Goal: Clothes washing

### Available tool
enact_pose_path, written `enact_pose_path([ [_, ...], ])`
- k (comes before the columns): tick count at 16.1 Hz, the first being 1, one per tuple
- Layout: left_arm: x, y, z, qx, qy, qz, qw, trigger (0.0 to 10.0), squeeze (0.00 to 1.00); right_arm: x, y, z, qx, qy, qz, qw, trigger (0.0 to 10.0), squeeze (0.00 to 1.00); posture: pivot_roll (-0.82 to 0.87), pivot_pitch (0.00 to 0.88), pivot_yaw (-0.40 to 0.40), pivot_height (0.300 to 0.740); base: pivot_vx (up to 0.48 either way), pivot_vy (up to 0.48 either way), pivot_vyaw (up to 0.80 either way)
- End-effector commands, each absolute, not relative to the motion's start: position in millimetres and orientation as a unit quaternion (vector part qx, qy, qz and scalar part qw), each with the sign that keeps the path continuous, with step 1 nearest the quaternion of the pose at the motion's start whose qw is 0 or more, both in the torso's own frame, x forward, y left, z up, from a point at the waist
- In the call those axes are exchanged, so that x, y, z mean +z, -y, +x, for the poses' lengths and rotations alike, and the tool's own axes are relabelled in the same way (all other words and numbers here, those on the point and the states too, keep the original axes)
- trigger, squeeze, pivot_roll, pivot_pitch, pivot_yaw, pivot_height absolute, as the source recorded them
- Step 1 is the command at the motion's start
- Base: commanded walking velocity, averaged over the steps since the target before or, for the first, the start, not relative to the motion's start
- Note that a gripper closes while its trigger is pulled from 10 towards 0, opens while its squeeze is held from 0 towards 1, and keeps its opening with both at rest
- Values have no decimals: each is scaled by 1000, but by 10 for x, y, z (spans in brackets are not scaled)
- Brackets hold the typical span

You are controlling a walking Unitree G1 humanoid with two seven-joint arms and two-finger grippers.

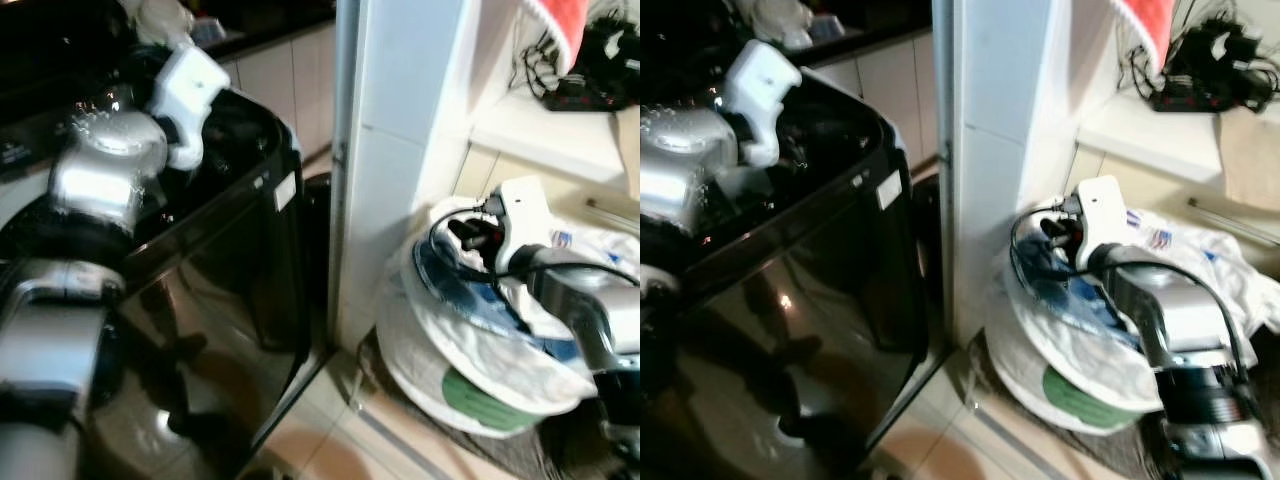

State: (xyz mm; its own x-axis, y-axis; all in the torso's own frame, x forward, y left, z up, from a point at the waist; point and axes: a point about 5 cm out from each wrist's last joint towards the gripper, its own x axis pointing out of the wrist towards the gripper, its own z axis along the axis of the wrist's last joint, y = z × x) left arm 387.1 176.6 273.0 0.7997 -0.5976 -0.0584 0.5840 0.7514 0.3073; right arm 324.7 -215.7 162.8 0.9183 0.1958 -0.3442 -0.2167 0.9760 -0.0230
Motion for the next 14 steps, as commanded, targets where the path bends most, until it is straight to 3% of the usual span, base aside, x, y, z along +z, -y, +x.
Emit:
enact_pose_path([
  [1, 2835, -1650, 3819, -327, 61, 121, 935, 10000, 0, 1652, 2272, 3306, 70, -160, -21, 984, 10000, 1000, -13, 0, 63, 740, 0, 0, 0],
  [3, 2504, -1383, 3667, -352, 45, 99, 930, 10000, 0, 1531, 2362, 3388, 47, -168, -11, 985, 10000, 1000, -14, 0, 63, 740, 0, 0, 0],
  [5, 2232, -1196, 3420, -385, 10, 109, 916, 10000, 0, 1412, 2241, 3370, 123, -211, -33, 969, 10000, 1000, -3, 0, 49, 740, 0, 0, 0],
  [10, 2016, -1086, 2940, -517, -53, 101, 848, 10000, 0, 1299, 2156, 3296, 191, -248, -40, 949, 10000, 1000, -4, 0, 46, 740, 0, 0, 0],
  [13, 2031, -1031, 2928, -506, -43, 92, 856, 10000, 0, 1271, 2311, 3373, 126, -233, -55, 963, 10000, 1000, -5, 0, 52, 740, 0, 0, 0],
  [14, 2105, -1018, 2994, -475, -16, 84, 876, 10000, 0, 1288, 2456, 3446, 61, -214, -57, 973, 10000, 1000, -1, 0, 57, 740, 0, 0, 0],
])
